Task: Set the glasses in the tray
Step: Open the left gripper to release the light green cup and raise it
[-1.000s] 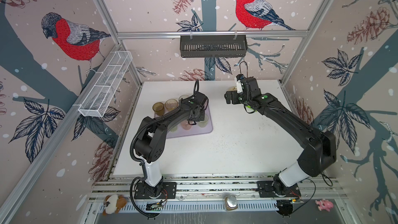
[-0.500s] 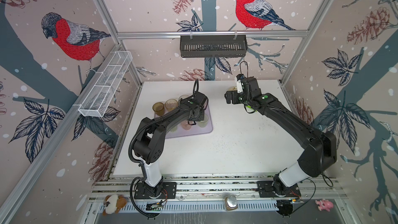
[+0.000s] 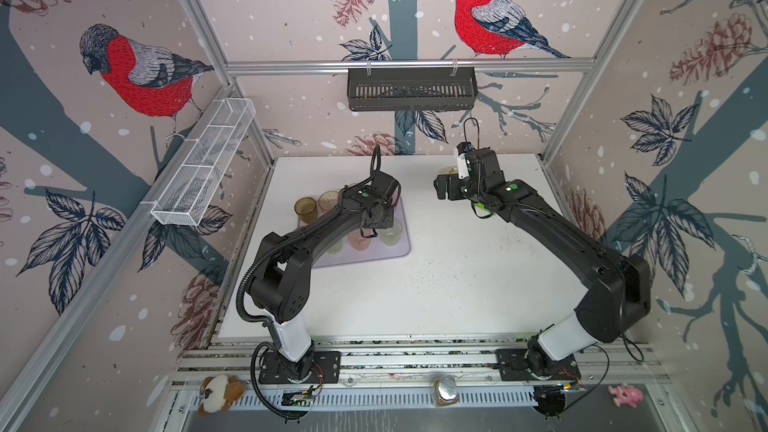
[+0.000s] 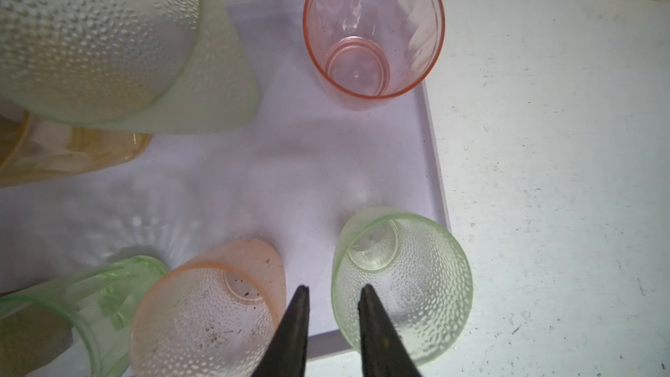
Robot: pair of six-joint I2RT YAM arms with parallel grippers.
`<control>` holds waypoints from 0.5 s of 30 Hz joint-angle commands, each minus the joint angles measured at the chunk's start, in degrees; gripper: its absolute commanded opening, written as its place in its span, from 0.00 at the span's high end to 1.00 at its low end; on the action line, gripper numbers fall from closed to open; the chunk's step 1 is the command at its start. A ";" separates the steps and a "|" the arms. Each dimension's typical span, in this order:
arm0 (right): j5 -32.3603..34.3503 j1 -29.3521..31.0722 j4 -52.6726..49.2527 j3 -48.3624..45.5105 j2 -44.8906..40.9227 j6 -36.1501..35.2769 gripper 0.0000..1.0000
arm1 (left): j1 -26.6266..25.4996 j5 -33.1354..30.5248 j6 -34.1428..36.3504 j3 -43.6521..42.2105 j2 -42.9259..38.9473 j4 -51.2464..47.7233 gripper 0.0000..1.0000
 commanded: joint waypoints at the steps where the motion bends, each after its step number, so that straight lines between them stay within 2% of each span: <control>1: 0.27 0.15 1.72 -0.11 -0.41 -0.08 0.02 | -0.14 -1.07 -1.25 0.95 -1.16 -2.35 0.69; 3: -0.18 0.16 1.91 -0.32 -0.34 0.24 0.02 | -0.18 -0.88 -1.15 1.04 -2.05 -2.81 0.68; 10: -2.08 -0.58 2.56 -1.08 0.10 1.90 0.02 | -0.04 0.07 -0.86 3.06 -5.41 -3.82 0.47; 13: -3.71 -1.34 3.47 -2.14 0.24 3.29 0.03 | 0.01 -0.02 -1.67 4.40 -6.19 -4.70 0.45; 15: -4.19 -1.48 3.58 -2.52 0.63 3.48 0.04 | 0.30 0.27 -2.12 4.78 -6.89 -4.90 0.39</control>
